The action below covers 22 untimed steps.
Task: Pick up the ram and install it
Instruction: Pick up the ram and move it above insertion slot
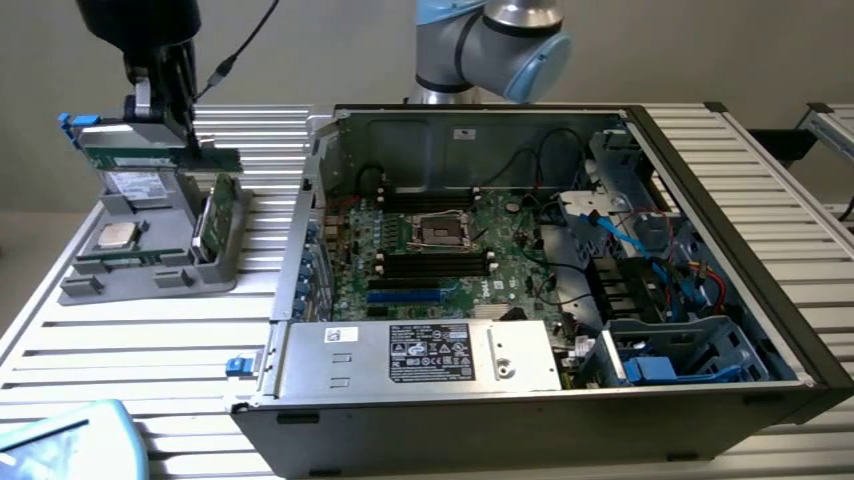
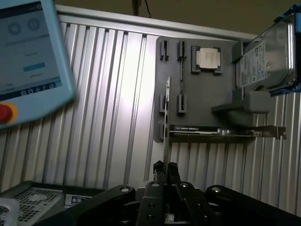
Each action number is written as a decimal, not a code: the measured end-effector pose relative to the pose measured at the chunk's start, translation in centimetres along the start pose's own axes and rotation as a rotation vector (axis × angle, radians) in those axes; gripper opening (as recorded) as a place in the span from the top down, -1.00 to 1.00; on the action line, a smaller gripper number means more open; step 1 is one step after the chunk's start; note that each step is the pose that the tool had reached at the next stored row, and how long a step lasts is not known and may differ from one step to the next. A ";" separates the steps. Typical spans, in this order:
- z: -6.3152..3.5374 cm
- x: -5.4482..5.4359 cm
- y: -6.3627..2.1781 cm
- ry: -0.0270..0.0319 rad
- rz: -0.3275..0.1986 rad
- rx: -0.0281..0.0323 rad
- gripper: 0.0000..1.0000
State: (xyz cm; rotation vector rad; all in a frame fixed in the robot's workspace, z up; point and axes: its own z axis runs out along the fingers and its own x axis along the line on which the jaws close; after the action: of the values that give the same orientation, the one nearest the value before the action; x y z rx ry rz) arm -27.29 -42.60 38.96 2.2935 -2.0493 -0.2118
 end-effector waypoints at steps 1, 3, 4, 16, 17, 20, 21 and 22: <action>-0.18 0.1 -0.43 -0.0001 0.000 -0.0001 0.73; -0.54 0.2 -1.30 -0.0001 0.000 -0.0006 0.73; -0.71 0.3 -1.73 -0.0001 0.000 -0.0008 0.73; -2.57 1.0 -6.94 -0.0003 0.000 -0.0030 0.73; -2.70 1.1 -7.37 -0.0004 0.000 -0.0030 0.73; -3.08 1.3 -8.67 -0.0004 0.000 -0.0035 0.73; -3.20 1.3 -9.11 -0.0004 0.000 -0.0036 0.73; -3.31 1.4 -9.55 -0.0004 0.000 -0.0036 0.73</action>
State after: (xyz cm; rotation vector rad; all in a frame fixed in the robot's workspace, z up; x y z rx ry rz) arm -17.27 -43.05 40.86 2.2915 -2.0474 -0.2158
